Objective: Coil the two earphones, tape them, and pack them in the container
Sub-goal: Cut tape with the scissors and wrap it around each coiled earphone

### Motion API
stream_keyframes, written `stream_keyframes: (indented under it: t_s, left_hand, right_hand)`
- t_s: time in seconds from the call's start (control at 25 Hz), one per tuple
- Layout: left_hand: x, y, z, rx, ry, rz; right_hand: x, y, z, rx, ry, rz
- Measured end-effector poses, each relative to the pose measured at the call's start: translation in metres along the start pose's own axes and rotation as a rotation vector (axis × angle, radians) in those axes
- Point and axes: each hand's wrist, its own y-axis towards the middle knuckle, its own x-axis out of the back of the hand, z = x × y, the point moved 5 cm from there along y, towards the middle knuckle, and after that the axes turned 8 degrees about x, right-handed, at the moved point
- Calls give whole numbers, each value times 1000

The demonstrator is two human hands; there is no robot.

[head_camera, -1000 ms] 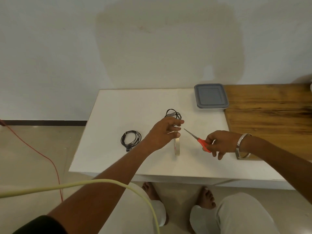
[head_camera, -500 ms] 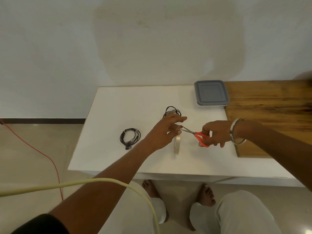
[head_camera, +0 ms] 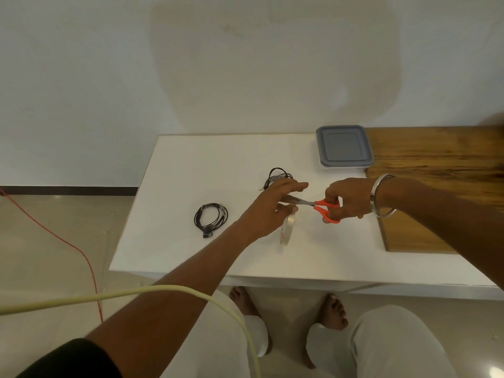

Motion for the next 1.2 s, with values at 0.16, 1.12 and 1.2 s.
stream_keyframes:
  t_s: [0.16,1.12,1.2]
  left_hand:
    - [-3,0,0,7,-44,-7]
    - [5,6,-5,-3,0,-63]
    - [5,7,-3,-4,11,-62]
  right_hand:
    - [4,0,1,16,-11,-23]
    - [16,5,9,66,-115,-162]
    - [17,6,9,75,-127,-164]
